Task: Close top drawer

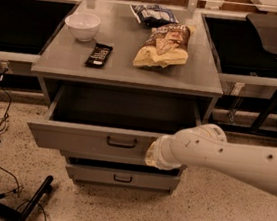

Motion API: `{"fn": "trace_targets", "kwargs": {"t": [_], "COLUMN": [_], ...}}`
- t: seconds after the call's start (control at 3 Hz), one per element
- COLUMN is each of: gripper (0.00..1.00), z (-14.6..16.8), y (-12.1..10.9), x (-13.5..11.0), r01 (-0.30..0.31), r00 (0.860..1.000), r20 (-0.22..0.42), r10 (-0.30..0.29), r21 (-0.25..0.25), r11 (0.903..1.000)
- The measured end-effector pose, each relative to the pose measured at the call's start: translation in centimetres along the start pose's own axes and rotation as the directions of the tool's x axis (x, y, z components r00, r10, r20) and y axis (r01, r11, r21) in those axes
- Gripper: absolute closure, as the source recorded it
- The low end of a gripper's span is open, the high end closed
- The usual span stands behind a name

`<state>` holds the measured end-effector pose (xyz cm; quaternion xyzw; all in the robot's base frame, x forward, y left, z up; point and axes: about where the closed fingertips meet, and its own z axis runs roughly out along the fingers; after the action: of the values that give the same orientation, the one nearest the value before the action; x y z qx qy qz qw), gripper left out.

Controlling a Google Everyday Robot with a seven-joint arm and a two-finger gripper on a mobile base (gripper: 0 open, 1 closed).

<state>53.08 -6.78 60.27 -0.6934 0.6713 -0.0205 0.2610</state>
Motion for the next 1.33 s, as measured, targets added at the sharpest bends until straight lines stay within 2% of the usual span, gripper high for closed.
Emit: {"fn": "trace_targets", "kwargs": {"t": [0.67,1.33], "gripper": [1.0,1.0], "z": [3.5,3.5], "y": [-4.3,-8.8], "x": [-0.5,-0.4], "r01": [-0.006,-0.008], "r00": [1.0,0.999], "r20": [-0.013,-0.045], "r10": [0.006,0.008], "r21": [-0.028,0.005], "r11": [0.9996,1.0]}}
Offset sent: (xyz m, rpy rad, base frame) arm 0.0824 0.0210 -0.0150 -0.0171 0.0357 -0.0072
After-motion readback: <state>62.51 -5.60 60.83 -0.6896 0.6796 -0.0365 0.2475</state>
